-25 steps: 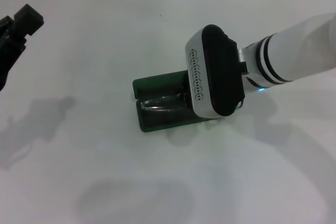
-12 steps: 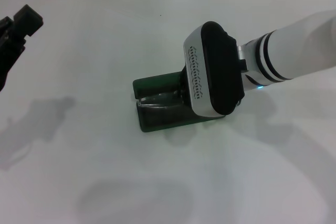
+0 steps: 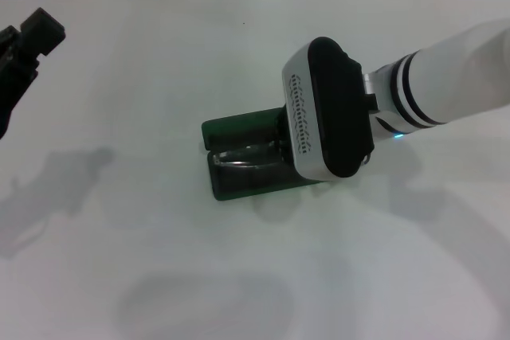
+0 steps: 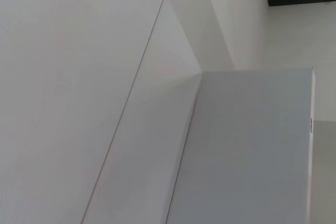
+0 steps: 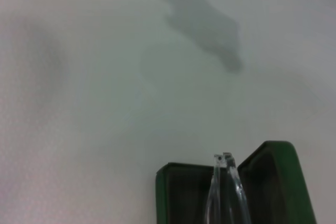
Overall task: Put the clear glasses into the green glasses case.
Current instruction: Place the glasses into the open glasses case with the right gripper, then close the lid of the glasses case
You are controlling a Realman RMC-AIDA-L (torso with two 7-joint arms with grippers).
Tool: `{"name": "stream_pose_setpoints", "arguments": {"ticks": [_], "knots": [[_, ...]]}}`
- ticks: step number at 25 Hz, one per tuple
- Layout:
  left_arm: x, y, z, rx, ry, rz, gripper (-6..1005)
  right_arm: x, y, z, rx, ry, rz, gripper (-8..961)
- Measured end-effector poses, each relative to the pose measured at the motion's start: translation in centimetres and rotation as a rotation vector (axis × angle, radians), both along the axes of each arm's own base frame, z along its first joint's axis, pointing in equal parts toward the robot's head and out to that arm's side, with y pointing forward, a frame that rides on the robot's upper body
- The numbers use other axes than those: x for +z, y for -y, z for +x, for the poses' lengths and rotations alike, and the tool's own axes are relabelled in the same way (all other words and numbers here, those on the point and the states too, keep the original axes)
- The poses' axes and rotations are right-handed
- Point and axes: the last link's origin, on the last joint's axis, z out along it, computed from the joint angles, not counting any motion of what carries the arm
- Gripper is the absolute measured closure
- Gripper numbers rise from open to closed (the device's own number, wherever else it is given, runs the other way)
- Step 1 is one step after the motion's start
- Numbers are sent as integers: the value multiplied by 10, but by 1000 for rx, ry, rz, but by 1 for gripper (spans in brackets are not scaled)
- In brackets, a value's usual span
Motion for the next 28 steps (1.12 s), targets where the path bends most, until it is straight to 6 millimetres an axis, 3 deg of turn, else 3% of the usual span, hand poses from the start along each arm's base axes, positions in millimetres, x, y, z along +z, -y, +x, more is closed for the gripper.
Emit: {"name": "stream_pose_setpoints", "arguments": {"ticks": [17,28], "knots": [[-1,1,0,-1,4,-1,940,3,0,0,16,2,21,863],[0,0,1,-4,7,-6,940,19,30,-5,23,-137,64,866]]}}
